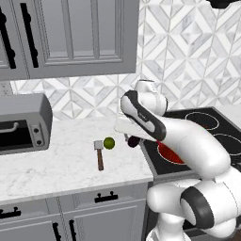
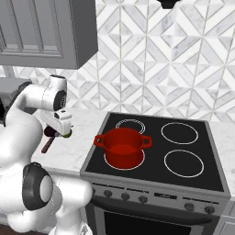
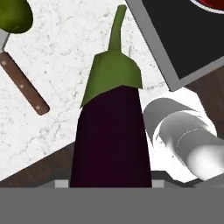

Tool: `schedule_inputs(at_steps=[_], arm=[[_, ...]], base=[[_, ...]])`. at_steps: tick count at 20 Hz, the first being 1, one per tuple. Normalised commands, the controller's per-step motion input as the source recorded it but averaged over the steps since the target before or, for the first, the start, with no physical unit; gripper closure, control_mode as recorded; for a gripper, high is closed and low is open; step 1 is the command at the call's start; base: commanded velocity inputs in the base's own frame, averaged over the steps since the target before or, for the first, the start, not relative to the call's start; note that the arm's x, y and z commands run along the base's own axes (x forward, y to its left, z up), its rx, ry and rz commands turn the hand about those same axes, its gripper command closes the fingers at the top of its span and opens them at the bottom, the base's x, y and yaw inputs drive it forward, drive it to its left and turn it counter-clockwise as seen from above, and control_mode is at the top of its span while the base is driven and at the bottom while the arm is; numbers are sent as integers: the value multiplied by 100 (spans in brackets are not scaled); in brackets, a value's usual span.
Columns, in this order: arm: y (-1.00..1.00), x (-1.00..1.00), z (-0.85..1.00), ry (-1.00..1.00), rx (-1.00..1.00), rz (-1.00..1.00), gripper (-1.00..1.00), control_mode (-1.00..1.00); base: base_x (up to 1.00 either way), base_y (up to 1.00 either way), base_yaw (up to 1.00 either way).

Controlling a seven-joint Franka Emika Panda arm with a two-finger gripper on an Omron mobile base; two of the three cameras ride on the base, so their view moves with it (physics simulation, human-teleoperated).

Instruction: Put the eggplant and lime in the pot. Retrieve the spatula and lightly stir the vegetables in the pot.

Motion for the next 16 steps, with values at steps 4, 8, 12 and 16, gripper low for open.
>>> schedule_inputs(at_steps=[4, 8, 12, 16], arm=[[-31, -38, 100, 19, 6, -19, 100, -100], [-37, -26, 76, 19, 8, -21, 100, -100], [-79, -2, 16, 17, 7, -27, 100, -100], [-93, 0, -3, 22, 5, -38, 100, -100]], base=[[0, 0, 0], [0, 0, 0], [0, 0, 0], [0, 0, 0]])
